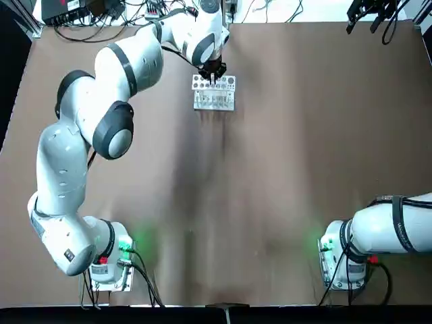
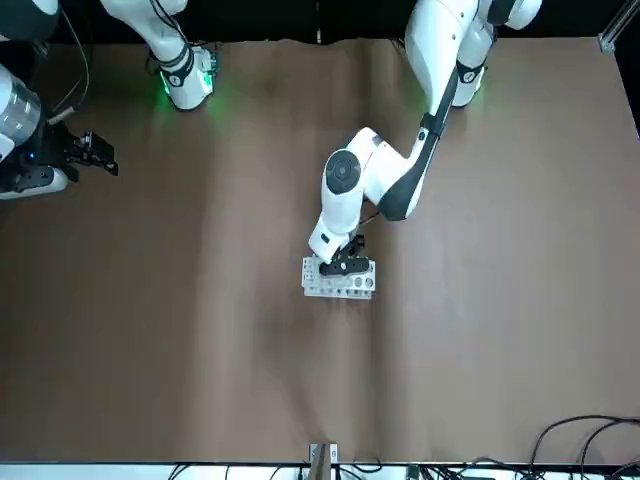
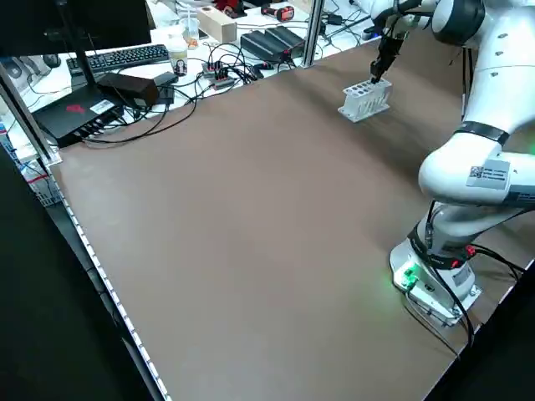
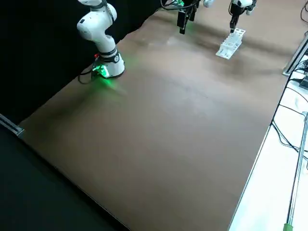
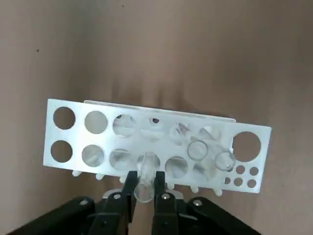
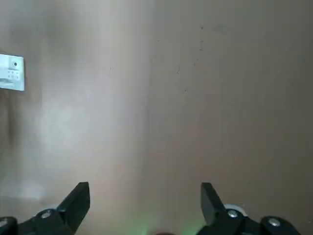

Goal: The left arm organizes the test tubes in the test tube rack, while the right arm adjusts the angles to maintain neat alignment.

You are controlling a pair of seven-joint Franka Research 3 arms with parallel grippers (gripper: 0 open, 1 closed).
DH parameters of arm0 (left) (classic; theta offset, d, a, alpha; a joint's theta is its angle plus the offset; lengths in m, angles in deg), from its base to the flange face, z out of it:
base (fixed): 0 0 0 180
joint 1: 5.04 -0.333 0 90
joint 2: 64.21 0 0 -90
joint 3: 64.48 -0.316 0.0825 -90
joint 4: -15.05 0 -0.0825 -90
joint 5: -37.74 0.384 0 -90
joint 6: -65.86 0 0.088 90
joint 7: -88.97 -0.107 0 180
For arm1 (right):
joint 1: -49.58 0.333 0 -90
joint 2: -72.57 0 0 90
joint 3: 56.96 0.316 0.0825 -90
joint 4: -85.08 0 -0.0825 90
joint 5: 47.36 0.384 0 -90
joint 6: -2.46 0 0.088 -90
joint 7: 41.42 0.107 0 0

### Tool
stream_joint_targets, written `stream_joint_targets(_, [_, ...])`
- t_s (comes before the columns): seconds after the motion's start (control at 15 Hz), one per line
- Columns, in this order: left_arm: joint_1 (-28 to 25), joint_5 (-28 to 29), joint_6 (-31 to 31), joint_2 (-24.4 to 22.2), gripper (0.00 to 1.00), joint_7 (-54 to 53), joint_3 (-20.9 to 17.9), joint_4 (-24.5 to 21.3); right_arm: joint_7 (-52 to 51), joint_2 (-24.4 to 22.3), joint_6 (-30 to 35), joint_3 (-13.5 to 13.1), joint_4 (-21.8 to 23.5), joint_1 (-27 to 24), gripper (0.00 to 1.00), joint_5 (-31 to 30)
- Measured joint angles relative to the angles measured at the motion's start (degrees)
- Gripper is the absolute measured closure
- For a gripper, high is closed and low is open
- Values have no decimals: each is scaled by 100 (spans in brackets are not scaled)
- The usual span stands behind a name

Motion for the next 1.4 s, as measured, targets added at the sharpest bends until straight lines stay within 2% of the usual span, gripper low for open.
stream_joint_targets(1.4, [-13, -10, 147, -139, 82, 1, 0, 57, 0, 0, 0, 0, 0, 1, 0, 0])
